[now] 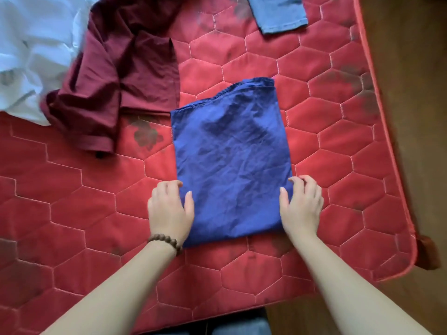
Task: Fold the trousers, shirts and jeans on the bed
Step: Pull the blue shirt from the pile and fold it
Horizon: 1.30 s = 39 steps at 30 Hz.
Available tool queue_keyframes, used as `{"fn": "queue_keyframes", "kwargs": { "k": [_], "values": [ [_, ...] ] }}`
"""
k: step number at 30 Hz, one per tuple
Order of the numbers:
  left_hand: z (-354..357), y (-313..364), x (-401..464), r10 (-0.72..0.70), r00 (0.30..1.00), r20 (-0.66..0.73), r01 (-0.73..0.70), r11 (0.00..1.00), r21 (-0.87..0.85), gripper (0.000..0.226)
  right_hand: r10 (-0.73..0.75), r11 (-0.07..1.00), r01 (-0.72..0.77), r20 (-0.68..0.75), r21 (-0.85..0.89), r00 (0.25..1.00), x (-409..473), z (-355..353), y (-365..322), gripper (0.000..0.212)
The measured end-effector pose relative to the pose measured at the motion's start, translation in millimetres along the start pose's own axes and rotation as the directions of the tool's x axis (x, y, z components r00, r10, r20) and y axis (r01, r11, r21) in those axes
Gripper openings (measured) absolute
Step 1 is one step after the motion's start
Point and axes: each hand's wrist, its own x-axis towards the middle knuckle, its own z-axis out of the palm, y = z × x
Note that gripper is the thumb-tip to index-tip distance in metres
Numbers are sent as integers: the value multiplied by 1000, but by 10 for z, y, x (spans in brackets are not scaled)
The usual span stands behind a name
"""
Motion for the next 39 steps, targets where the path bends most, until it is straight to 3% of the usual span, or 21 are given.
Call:
{"fn": "queue_keyframes", "kwargs": {
  "k": [1, 3, 4, 6, 9, 12, 16, 20, 22, 25, 27, 32, 35, 39],
  "values": [
    [26, 99, 14, 176, 984, -36, -176, 984, 12, 30, -139, 990, 139, -11, -15, 990, -30, 52, -77, 32],
    [163, 288, 62, 472, 881, 15, -472, 881, 28, 42, -392, 919, 393, 40, -37, 919, -66, 210, -208, 37],
    [249, 371, 100, 557, 826, 85, -562, 825, 56, 49, -481, 872, 487, 90, -51, 872, -57, 292, -253, 43],
    [411, 457, 213, 580, 768, 271, -628, 764, 147, 65, -572, 800, 593, 185, -89, 799, -14, 443, -262, 54],
    [589, 360, 422, 447, 785, 429, -583, 767, 268, 84, -515, 813, 561, 255, -156, 818, 56, 550, -70, 63],
    [614, 243, 486, 422, 800, 427, -572, 751, 329, 84, -398, 858, 461, 274, -226, 875, -3, 498, 139, 70],
    [532, 383, 500, 468, 831, 302, -546, 791, 276, 67, -375, 910, 388, 111, -144, 920, 44, 396, 44, 59],
    [569, 671, 857, 575, 805, 145, -593, 780, 202, 54, -523, 852, 523, -92, -22, 847, 621, 430, -444, 42],
    [635, 751, 1060, 544, 815, 198, -577, 790, 207, 60, -572, 820, 571, -67, -24, 818, 962, 513, -686, 46],
    [758, 704, 1211, 467, 840, 277, -537, 793, 289, 66, -552, 826, 553, 49, -105, 833, 1287, 646, -847, 50],
    [796, 670, 1203, 467, 842, 271, -536, 784, 314, 66, -523, 828, 532, 98, -176, 847, 1343, 719, -847, 51],
    [849, 653, 1186, 466, 855, 226, -518, 787, 335, 67, -510, 847, 507, 27, -162, 860, 1513, 706, -943, 55],
    [860, 654, 1195, 447, 860, 246, -508, 798, 323, 68, -465, 841, 493, 168, -222, 869, 1627, 732, -958, 57],
    [776, 698, 1192, 413, 864, 289, -489, 825, 284, 70, -486, 850, 521, 269, -75, 832, 1686, 624, -949, 56]
  ]
}}
